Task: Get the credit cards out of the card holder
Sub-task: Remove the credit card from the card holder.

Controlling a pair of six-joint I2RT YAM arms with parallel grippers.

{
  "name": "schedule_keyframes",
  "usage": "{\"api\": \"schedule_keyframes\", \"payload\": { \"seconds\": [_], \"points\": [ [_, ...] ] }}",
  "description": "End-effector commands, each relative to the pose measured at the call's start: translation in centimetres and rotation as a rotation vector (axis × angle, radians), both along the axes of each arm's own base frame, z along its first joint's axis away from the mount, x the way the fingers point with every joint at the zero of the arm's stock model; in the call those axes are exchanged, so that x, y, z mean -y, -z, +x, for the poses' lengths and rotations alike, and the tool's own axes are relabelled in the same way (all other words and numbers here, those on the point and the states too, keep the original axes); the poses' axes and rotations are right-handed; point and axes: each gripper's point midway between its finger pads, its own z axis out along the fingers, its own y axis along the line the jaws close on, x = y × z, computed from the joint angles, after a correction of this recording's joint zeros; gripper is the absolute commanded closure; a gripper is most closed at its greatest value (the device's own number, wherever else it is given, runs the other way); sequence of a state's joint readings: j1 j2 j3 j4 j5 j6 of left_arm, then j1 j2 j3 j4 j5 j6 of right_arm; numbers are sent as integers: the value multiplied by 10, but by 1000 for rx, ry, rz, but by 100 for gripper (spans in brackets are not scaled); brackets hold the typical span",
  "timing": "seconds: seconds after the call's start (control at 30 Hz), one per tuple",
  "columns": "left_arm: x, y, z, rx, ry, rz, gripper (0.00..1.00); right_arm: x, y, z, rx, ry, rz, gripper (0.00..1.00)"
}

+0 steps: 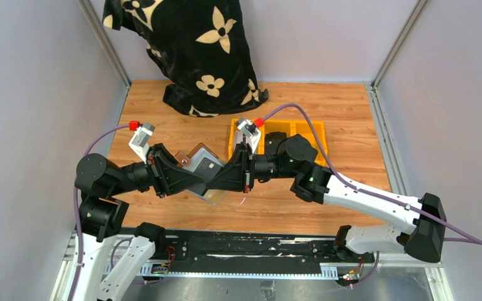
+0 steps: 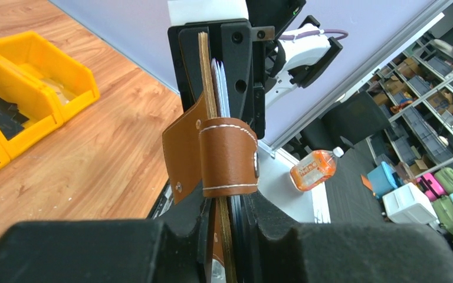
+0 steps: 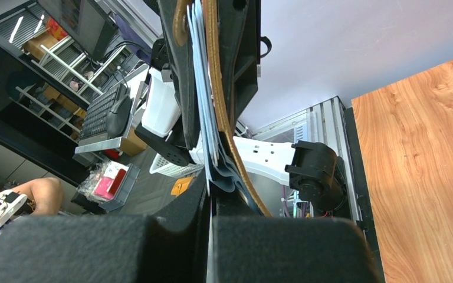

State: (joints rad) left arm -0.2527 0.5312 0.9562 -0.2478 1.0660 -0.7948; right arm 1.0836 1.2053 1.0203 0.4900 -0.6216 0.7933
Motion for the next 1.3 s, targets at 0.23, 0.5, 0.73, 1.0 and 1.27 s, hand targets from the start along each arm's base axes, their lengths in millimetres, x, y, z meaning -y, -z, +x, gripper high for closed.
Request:
{"api": "schedule_keyframes", "payload": {
  "seconds": [0.23, 0.5, 0.73, 1.0, 1.27],
  "points": [
    [-3, -35, -11, 147, -2, -31, 89, 8, 13, -4, -44, 2, 34, 100],
    [-3, -39, -11, 149, -10, -34, 96, 11, 7, -4, -83, 4, 111, 94],
    [-4, -39, -11, 148, -14, -31, 97, 22, -25, -4, -86, 13, 274, 63],
    [-4, -38, -9, 151, -24, -28, 98, 29, -47, -11, -52, -17, 338, 58],
    [-4, -38, -8, 159, -29, -20, 99, 25, -43, -7, -59, 0, 310, 83]
  ]
}}
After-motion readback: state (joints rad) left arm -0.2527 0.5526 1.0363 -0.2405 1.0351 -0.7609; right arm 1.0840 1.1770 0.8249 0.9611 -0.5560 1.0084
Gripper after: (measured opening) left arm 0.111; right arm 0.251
